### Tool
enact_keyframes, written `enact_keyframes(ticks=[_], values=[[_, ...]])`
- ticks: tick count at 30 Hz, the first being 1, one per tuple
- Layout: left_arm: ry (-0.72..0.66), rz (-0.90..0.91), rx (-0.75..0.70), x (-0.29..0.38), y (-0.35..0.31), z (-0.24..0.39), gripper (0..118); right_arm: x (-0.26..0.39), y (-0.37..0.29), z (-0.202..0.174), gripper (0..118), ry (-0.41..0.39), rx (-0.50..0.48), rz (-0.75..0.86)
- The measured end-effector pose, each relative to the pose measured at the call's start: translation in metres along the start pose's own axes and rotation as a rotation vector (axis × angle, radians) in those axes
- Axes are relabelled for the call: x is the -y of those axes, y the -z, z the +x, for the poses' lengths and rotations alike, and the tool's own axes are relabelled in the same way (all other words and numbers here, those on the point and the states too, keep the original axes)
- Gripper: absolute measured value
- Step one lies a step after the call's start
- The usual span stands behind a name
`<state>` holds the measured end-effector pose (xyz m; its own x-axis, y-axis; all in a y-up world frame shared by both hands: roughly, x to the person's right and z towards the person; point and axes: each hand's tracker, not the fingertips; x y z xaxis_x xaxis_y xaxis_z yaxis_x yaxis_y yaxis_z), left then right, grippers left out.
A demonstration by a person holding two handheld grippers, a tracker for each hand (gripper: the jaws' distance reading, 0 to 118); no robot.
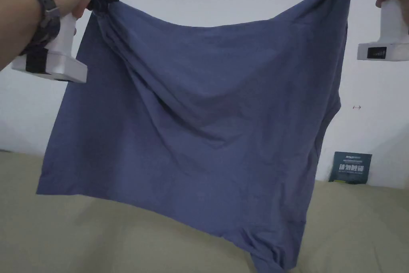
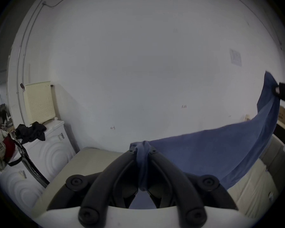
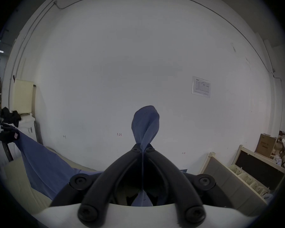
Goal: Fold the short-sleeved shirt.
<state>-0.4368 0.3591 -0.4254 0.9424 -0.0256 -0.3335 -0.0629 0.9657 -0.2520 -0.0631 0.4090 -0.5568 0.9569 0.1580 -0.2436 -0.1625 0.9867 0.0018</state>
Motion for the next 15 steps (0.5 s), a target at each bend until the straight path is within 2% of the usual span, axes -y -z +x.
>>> enact_keyframes(ticks=[6, 9, 12, 15], values=[[0.08, 0.027, -0.013, -0.005, -0.017, 0.008, 4, -0.009, -0.011, 0.001, 0, -0.007, -0.007, 0.031], [0.064, -0.002, -0.007, 0.014, -0.018, 0.001, 4, 0.0, -0.02, 0.006, 0, 0.011, -0.022, 0.019], [0.026, -0.029, 0.026, 0.044, -0.015, -0.012, 4, 0.017, -0.033, 0.014, 0, 0.065, -0.044, -0.008], [-0.016, -0.117, 0.06, 0.076, -0.008, -0.03, 4, 0.04, -0.049, 0.02, 0, 0.087, -0.052, -0.071]])
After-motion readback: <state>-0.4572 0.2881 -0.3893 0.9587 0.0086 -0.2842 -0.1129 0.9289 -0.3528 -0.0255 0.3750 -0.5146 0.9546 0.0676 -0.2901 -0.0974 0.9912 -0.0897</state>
